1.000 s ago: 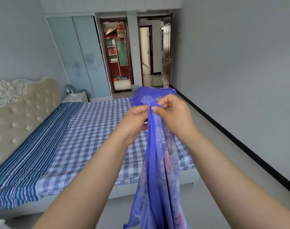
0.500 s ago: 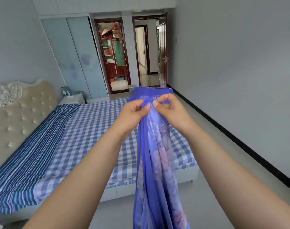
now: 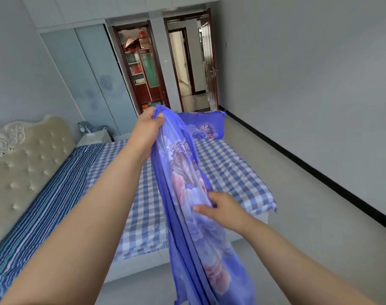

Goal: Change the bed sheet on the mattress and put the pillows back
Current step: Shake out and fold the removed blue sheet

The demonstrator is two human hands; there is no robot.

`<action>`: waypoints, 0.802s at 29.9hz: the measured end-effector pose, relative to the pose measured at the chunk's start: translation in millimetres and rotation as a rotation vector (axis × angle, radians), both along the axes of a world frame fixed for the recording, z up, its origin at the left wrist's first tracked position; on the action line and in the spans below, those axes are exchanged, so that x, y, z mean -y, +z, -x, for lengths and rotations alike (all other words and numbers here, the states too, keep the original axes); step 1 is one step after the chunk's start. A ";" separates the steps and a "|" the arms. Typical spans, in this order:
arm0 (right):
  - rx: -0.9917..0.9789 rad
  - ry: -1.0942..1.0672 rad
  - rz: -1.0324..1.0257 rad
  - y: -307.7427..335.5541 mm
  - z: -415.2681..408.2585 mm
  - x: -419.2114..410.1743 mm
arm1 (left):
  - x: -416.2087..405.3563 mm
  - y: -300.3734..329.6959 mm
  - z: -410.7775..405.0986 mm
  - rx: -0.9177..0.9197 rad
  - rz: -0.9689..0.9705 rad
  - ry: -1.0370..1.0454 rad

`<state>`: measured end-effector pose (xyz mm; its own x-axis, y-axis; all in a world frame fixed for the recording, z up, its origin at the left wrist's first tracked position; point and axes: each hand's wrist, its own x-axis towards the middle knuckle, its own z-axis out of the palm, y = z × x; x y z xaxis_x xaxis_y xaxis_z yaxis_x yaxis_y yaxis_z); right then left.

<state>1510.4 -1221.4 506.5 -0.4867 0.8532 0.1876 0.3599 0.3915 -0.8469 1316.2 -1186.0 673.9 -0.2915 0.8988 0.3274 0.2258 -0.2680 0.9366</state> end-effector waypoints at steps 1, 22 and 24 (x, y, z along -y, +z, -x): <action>0.151 0.048 0.019 -6.5 -1.9 2.1 | -4.0 1.3 1.3 -0.016 -0.004 0.015; 0.153 -0.219 0.153 -90.6 -24.8 -29.4 | -37.1 27.7 1.2 0.229 0.020 -0.293; 0.087 -0.191 0.130 -83.7 -17.8 -30.0 | -29.3 24.7 -1.0 0.227 0.092 -0.427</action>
